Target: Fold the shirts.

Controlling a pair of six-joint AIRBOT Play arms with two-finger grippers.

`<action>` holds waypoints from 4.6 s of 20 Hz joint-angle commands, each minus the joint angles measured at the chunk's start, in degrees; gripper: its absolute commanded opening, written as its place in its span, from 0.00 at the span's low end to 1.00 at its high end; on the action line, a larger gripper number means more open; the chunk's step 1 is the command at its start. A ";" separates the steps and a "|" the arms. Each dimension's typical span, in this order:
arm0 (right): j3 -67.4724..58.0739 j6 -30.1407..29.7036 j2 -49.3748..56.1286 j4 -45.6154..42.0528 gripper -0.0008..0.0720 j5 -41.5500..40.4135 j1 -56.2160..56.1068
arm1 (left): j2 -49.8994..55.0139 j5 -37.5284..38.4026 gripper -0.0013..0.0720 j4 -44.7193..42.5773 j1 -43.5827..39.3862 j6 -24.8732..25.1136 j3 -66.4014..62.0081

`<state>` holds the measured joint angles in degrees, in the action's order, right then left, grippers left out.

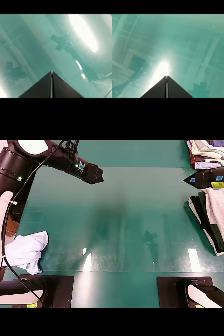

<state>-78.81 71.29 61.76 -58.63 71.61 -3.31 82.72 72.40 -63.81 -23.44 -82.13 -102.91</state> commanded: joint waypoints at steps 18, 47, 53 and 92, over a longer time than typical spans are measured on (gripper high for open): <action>-0.04 0.00 -0.04 0.13 0.03 2.75 -0.13 | -3.23 7.19 0.05 -8.35 2.71 0.02 0.02; -0.02 0.00 0.00 0.15 0.03 1.79 -0.13 | -34.47 10.21 0.05 -33.48 32.52 -9.81 64.11; -4.35 0.00 -0.04 0.15 0.03 -0.66 -0.13 | -35.04 17.99 0.05 -21.64 32.48 -8.90 25.20; -19.30 0.02 0.00 0.13 0.03 -3.45 -0.13 | 7.56 -26.58 0.70 8.81 -7.45 -6.38 27.08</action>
<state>-98.08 71.29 61.71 -58.54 67.64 -3.42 88.99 57.71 -62.74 -31.53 -88.07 -81.62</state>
